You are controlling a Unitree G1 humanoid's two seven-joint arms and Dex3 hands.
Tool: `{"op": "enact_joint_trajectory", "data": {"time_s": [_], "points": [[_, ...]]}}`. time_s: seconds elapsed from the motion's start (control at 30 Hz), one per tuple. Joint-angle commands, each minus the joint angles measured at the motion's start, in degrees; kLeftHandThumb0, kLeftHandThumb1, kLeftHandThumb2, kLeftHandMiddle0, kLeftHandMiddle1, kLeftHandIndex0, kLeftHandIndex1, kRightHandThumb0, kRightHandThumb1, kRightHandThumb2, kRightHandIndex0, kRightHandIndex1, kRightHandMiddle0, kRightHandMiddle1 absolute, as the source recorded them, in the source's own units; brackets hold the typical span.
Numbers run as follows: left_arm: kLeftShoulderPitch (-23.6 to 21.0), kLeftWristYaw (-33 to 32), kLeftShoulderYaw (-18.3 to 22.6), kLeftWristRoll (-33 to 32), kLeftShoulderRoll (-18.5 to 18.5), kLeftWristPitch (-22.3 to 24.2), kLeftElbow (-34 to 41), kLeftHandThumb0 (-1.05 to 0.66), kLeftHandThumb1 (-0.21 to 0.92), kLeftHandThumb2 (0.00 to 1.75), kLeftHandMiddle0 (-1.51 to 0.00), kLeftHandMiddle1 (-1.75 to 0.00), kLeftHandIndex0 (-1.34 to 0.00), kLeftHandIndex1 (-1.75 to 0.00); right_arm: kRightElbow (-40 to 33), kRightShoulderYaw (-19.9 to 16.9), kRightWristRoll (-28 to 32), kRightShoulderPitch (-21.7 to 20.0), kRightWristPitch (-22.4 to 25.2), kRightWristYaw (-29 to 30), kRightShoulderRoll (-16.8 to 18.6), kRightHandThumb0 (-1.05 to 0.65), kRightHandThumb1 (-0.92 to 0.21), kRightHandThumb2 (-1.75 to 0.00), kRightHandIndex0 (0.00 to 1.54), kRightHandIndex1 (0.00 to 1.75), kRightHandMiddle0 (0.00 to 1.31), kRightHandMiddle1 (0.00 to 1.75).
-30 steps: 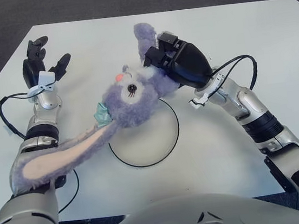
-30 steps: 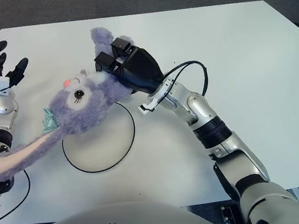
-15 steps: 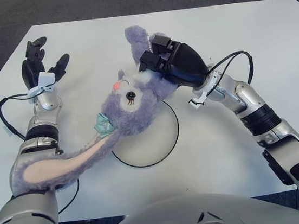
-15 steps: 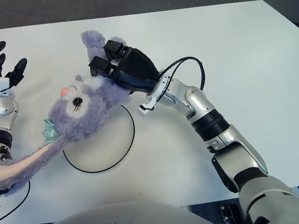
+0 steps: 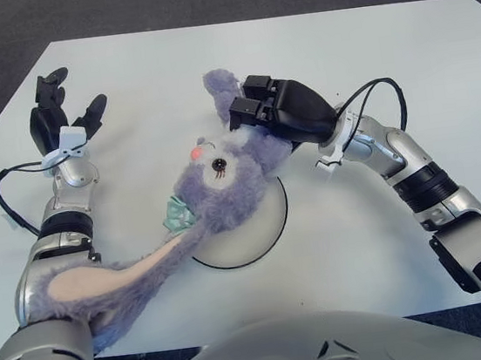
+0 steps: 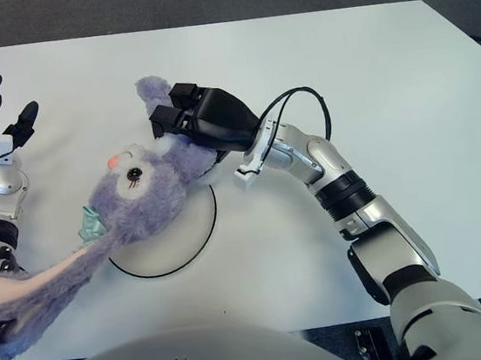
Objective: Put the doll into the plate.
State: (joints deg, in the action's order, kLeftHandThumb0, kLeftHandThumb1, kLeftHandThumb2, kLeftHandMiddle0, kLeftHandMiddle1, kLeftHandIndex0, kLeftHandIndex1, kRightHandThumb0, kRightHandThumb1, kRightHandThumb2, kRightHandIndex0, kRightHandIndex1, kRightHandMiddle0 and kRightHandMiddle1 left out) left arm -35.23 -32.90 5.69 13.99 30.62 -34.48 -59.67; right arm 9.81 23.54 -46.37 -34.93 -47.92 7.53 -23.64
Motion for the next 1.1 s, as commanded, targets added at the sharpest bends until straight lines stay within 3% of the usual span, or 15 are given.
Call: {"op": "enact_joint_trajectory", "data": {"time_s": [0.0,0.1,0.3,0.53,0.6,0.87,1.03,1.07], "points": [[0.87,-0.61,0.41,0.14,0.20,1.08,1.09,-0.43,0.92,0.29,-0.70,-0.01,-0.39,-0.64,-2.49,-0.93,-0.69,0.50,-0.26,0.03,-0.80,-0.23,-0.76,-0.55,0.51,1.65,0.42,1.55],[0.97,-0.70,0.54,0.08,0.00,1.94,1.69,-0.43,0.92,0.29,-0.70,0.00,-0.40,-0.63,-4.27,-1.00,-1.60,1.04,0.07,-0.64,-1.52,-0.08,-0.66,-0.73,0.54,1.51,0.36,1.61],[1.11,-0.91,0.62,0.25,-0.37,3.09,2.65,-0.44,0.92,0.29,-0.70,0.00,-0.40,-0.61,-8.37,-1.79,-2.74,2.99,1.31,-1.89,-2.73,-0.01,-0.62,-0.79,0.57,1.43,0.35,1.63],[1.26,-1.07,0.56,0.48,-0.53,3.73,3.18,-0.45,0.92,0.29,-0.70,0.00,-0.41,-0.60,-13.43,-2.13,-2.65,5.36,5.10,-6.76,-3.47,0.00,-0.70,-0.64,0.56,1.33,0.36,1.61],[1.27,-1.10,0.53,0.52,-0.56,3.88,3.25,-0.45,0.92,0.29,-0.70,0.00,-0.41,-0.59,-14.24,-2.15,-2.86,5.59,6.02,-7.81,-3.45,0.00,-0.76,-0.53,0.56,1.29,0.37,1.58],[1.28,-1.22,0.50,0.63,-0.80,4.23,3.46,-0.46,0.92,0.30,-0.70,0.00,-0.42,-0.58,-15.45,-1.94,-3.03,5.83,7.58,-9.51,-3.17,0.00,-0.89,-0.31,0.53,1.25,0.38,1.54],[1.20,-1.23,0.52,0.62,-0.97,4.35,3.51,-0.46,0.92,0.30,-0.70,0.00,-0.42,-0.57,-16.67,-1.46,-3.94,5.43,8.64,-12.29,-3.86,0.00,-0.92,-0.26,0.43,1.35,0.45,1.45],[1.19,-1.23,0.53,0.60,-1.00,4.37,3.53,-0.46,0.92,0.30,-0.70,0.00,-0.42,-0.57,-17.08,-1.40,-4.27,5.34,8.90,-13.06,-4.10,-0.07,-0.92,-0.26,0.39,1.27,0.45,1.44]]}}
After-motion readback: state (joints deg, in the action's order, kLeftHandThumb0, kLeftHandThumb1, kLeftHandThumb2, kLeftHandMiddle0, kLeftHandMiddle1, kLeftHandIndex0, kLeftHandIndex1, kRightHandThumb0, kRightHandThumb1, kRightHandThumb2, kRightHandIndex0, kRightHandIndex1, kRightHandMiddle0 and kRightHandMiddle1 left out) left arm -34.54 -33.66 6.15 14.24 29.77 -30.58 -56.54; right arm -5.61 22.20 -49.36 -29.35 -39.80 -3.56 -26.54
